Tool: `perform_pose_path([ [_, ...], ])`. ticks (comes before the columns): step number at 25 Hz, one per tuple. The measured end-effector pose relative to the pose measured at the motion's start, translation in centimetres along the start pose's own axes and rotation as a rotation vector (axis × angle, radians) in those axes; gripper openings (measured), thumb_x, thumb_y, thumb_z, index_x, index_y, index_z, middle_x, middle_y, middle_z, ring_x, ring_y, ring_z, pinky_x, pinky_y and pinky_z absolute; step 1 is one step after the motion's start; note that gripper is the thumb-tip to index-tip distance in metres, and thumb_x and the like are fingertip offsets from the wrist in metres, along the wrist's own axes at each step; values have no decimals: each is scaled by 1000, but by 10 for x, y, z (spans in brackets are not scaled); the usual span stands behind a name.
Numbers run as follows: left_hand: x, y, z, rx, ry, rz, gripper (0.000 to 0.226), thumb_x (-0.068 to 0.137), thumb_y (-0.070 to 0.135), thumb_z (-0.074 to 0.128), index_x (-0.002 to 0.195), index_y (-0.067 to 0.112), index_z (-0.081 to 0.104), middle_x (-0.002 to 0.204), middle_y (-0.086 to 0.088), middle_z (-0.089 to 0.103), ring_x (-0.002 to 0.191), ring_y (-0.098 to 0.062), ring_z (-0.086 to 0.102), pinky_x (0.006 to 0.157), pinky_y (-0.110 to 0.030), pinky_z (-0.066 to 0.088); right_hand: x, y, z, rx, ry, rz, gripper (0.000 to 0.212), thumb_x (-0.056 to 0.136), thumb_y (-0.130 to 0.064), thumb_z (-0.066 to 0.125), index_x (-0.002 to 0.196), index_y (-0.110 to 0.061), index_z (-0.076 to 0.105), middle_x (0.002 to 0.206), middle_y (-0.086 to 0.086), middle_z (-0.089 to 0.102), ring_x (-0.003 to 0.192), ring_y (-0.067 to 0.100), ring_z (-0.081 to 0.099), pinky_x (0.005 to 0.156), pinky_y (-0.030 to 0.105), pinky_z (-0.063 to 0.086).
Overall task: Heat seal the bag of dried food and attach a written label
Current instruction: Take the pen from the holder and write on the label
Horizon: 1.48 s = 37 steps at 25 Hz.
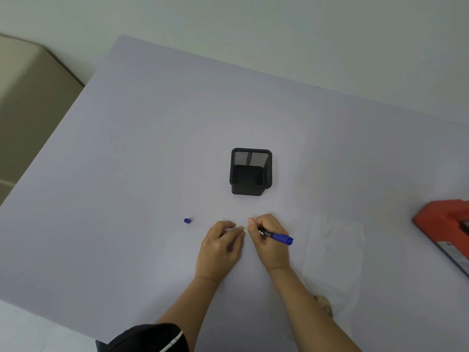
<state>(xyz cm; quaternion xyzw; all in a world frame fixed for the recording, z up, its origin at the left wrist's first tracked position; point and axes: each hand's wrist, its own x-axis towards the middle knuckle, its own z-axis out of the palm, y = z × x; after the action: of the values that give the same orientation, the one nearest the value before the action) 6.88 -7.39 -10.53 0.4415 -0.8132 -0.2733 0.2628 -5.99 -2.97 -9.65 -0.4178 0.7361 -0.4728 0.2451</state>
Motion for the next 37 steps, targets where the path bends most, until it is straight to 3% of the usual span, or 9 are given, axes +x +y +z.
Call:
perform_pose_path([
  [9, 1, -2, 0, -11, -12, 5, 19, 83, 24, 62, 86, 10, 75, 93, -8, 66, 72, -16, 63, 70, -16, 49, 0, 3, 2, -27, -32, -14, 29, 88, -26, 51, 66, -8, 49, 66, -6, 45, 66, -6, 46, 63, 2, 38],
  [37, 2, -4, 2, -13, -8, 10, 20, 84, 23, 60, 88, 10, 75, 94, -9, 65, 73, -15, 61, 70, -17, 49, 2, 6, 3, -43, -55, -27, 26, 87, -9, 59, 63, -4, 49, 65, -4, 46, 64, -2, 44, 61, 5, 39],
])
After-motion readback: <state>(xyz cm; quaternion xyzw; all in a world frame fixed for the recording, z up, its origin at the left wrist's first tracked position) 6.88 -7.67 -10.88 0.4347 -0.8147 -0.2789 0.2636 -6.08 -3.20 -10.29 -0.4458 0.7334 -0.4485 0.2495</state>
